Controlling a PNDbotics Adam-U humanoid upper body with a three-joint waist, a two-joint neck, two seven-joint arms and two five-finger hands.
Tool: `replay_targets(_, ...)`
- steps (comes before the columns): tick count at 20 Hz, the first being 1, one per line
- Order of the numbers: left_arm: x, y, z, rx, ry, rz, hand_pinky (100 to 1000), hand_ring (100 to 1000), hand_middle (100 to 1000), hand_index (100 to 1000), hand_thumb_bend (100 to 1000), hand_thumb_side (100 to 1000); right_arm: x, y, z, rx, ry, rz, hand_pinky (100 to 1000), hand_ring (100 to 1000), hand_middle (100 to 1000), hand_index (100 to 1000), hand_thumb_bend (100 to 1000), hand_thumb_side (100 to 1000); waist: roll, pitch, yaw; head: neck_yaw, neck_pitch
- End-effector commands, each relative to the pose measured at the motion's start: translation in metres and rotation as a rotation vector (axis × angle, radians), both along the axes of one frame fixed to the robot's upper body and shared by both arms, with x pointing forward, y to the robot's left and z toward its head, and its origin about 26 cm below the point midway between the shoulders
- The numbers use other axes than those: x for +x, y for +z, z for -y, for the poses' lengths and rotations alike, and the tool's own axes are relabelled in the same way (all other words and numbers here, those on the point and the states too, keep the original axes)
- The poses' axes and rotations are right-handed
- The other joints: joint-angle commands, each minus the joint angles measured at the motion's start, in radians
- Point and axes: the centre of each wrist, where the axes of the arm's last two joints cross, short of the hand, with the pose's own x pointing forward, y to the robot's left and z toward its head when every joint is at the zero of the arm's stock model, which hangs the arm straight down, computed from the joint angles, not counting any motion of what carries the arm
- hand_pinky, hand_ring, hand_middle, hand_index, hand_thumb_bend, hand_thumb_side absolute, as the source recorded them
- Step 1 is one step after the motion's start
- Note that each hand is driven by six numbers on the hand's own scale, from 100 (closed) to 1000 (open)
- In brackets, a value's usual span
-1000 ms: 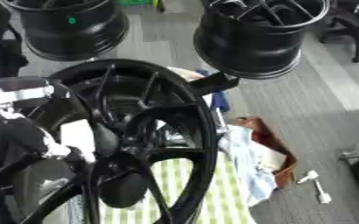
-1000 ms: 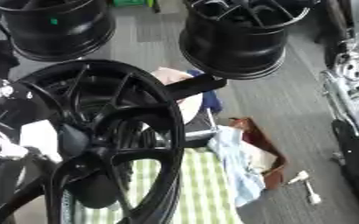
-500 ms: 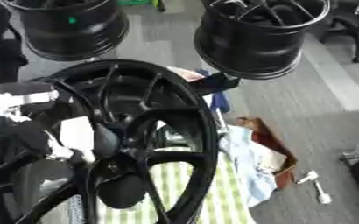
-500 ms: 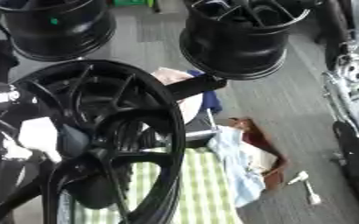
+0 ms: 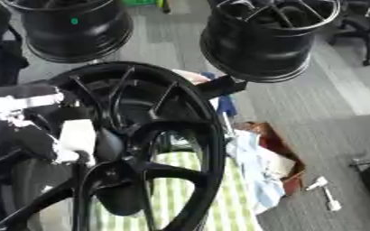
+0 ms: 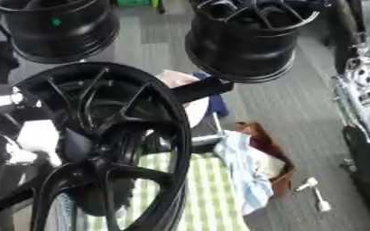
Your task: Pull the pin out of the wheel hub.
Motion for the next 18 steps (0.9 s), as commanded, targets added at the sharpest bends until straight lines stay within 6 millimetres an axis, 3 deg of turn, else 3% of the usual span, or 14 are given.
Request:
replay_targets(1, -0.006, 0.02, -0.008, -0.015, 0.005, 0.077, 788, 701, 594, 734, 402, 126, -0.001, 0.007, 0.005, -0.002, -0.01, 0.018, 782, 704, 714, 786, 100, 709, 0.0, -0.012, 0.001, -0.002, -0.011)
replay_targets(5, -0.009, 0.023, -0.01, -0.038, 0.004, 0.102, 762, 641, 494, 623, 293, 100, -0.001, 0.007, 0.004, -0.003, -0.007, 0.019, 783, 705, 714, 787, 100, 711, -0.001, -0.012, 0.0, -0.002, -0.014)
replay_targets(18, -0.028, 0.04, -0.019, -0.053, -0.047, 0.238, 677, 393, 201, 262, 460, 100, -0.001, 0.007, 0.004, 0.006, -0.003, 0.019, 784, 705, 715, 788, 100, 723, -0.005, -0.009, 0.002, -0.011, -0.021)
